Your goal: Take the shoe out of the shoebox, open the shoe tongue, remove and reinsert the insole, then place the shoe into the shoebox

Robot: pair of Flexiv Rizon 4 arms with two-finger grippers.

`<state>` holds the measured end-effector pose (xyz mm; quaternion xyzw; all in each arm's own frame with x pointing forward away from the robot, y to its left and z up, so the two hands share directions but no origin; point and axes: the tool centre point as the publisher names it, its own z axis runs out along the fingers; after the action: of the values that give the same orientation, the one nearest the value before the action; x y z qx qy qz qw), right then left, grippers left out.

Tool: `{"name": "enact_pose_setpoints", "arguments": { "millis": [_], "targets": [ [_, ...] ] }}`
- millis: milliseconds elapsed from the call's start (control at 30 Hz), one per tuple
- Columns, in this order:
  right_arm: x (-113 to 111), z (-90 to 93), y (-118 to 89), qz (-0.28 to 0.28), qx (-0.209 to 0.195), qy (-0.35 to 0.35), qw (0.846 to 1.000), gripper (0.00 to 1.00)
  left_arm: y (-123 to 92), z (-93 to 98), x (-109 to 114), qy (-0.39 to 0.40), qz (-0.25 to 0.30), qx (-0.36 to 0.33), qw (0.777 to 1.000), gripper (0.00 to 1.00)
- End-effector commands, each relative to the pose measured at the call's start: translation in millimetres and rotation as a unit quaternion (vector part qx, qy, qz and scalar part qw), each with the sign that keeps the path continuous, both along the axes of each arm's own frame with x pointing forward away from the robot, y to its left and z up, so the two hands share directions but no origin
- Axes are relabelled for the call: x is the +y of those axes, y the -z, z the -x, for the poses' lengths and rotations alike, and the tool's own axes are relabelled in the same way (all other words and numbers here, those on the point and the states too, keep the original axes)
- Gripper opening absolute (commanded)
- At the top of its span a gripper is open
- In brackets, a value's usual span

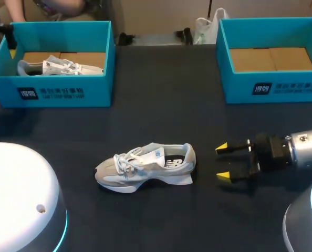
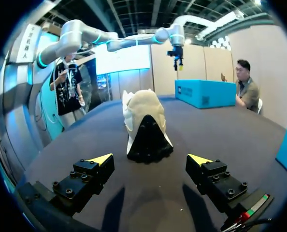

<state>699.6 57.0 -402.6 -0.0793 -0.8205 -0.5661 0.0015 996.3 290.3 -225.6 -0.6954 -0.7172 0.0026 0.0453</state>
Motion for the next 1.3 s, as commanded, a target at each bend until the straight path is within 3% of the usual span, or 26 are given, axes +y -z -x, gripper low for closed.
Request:
{"name": "enact_pose_setpoints", "arguments": {
  "millis": [33,400,933,1300],
  "targets": [
    [29,-0.8,6,0.018,0.004,0.006,1.0,1.0,0,0.7,0,0.001,-0.001,-0.001,1.0,1.0],
    [47,0.4,3,0.023,-0.008,0.011,1.0,1.0,0,0.7,0,0.001,-0.001,-0.001,1.0,1.0],
    [69,-14.8,7,0.015,-0.017,-0.017,1.0,1.0,0,0.7,0,0.001,-0.001,-0.001,1.0,1.0],
    [81,-6.9,9,0.004,-0.017,-0.032,0.999,1.0,0,0.7,0,0.001,-0.001,-0.001,1.0,1.0]
  ]
}}
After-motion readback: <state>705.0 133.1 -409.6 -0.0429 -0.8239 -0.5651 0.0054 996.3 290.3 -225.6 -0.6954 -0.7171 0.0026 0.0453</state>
